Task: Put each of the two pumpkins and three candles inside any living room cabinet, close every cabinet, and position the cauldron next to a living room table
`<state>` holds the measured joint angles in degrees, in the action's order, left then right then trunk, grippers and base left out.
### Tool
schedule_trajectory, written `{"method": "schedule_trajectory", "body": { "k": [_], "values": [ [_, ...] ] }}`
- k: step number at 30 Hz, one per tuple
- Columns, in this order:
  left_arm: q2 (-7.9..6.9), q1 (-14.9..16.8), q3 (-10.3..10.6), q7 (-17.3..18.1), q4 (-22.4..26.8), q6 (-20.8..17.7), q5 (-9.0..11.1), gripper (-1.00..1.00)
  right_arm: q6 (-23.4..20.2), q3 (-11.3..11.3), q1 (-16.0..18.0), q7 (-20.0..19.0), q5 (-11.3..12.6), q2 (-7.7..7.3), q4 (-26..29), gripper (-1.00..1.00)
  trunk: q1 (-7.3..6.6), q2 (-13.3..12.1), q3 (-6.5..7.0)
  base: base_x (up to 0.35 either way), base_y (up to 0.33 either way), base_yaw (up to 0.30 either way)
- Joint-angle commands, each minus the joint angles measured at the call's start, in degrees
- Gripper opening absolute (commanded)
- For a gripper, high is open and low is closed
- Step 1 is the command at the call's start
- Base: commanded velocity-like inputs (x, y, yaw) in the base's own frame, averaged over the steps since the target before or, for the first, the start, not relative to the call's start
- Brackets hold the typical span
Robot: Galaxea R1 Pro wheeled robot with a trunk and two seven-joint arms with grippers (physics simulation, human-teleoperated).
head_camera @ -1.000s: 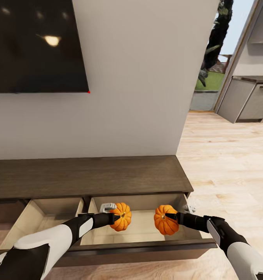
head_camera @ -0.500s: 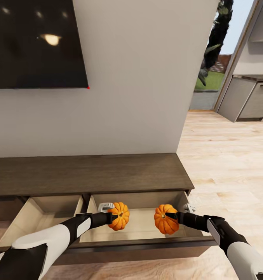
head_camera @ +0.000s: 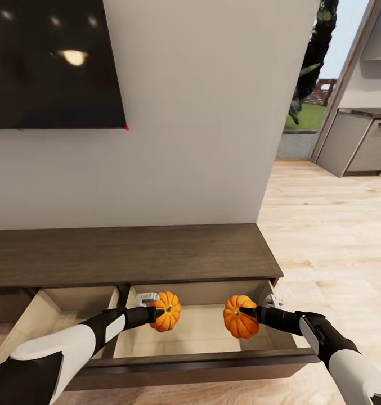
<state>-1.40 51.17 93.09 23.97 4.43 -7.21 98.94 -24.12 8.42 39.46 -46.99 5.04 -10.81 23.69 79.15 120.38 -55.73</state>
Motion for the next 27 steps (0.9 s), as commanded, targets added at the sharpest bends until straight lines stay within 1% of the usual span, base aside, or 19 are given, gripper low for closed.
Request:
{"method": "schedule_trajectory", "body": {
  "k": [1, 8, 27],
  "values": [
    [0.07, 0.0, 0.0, -0.1, 0.1, 0.0, 0.0, -1.0, 0.0, 0.0, 0.0, 0.0, 0.0, 0.0, 0.0, -1.0, 0.0, 0.0, 0.0, 0.009, 0.0, 0.0],
    [0.48, -0.1, 0.0, -0.1, 0.4, -0.2, 0.0, -1.0, 0.0, 0.0, 0.0, 0.1, 0.1, 0.0, -0.2, -1.0, 0.0, 0.0, 0.0, 0.002, 0.0, 0.0],
    [0.61, -0.4, -0.1, -0.4, 0.4, -0.3, 0.1, -1.0, 0.1, 0.1, 0.0, 0.1, 0.1, 0.0, -0.3, -1.0, 4.17, 7.6, -3.41, 0.0, 0.0, 0.0]
  ]
}}
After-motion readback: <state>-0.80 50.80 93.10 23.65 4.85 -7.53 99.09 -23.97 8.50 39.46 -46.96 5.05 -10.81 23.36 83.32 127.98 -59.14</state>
